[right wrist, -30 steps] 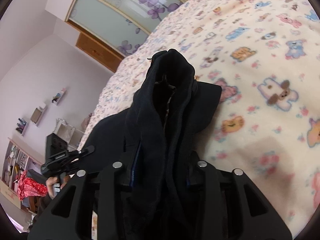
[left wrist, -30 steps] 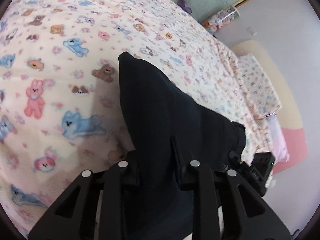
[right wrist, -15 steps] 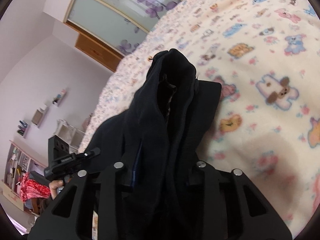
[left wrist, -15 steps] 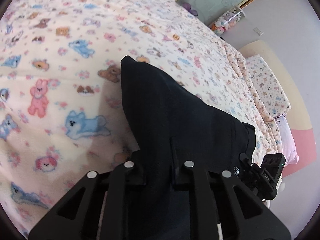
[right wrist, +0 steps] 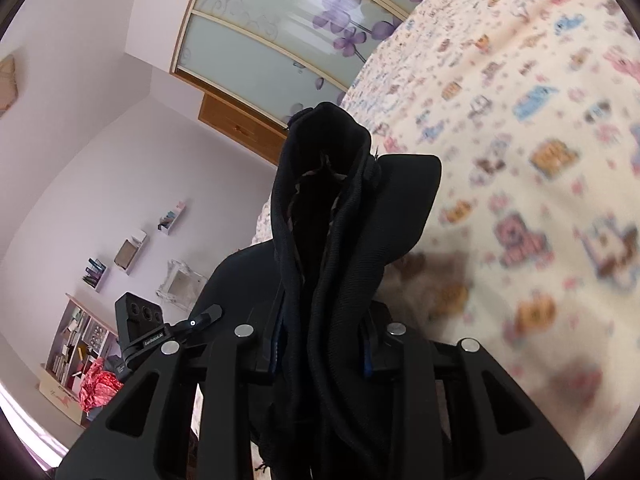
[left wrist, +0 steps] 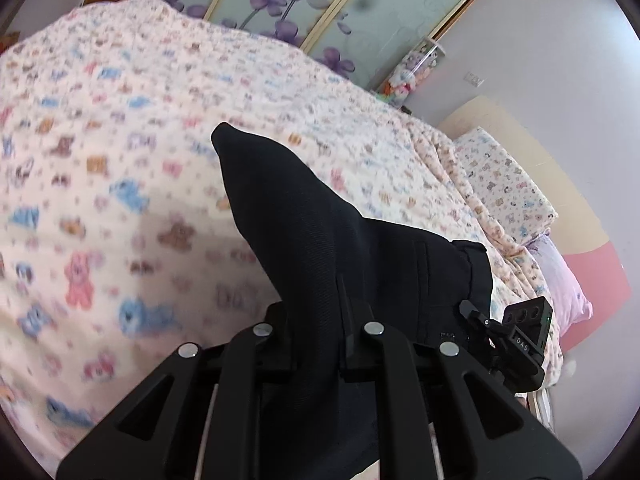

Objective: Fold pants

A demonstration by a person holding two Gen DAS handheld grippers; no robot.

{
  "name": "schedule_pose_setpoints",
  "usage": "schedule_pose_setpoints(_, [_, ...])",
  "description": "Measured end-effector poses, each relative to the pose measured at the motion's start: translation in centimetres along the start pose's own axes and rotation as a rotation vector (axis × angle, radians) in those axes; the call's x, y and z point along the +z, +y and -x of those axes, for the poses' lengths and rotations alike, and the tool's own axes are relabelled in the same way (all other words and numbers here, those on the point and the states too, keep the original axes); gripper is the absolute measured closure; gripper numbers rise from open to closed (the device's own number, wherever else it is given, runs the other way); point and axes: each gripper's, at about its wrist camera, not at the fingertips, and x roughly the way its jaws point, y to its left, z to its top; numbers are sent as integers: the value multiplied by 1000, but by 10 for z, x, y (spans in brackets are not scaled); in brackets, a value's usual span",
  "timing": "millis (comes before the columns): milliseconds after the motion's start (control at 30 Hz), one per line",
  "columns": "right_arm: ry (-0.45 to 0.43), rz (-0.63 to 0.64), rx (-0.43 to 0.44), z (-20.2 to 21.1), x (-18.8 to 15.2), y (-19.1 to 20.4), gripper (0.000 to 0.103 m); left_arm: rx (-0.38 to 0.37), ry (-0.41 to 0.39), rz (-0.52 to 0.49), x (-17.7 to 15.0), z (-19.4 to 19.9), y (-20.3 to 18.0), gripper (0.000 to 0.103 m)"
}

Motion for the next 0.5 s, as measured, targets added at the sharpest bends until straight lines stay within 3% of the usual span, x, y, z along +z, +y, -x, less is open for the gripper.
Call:
schedule_pose_setpoints(200, [12,39,-68,-18,28,-9,74,22,-10,-1,14,-30,4,91])
schedule_pose_setpoints(333, [39,-61,-165,-30,26,-50,74,74,39,102,7,-71,47,90])
schedule_pose_setpoints(433, [25,-39,-168,-29,20,-52,74,7,36,211,0,-79,72,89])
schedule_pose_setpoints(500, [20,-4,-198,-30,18,-46,72,17,34,205,0,-80,72,87])
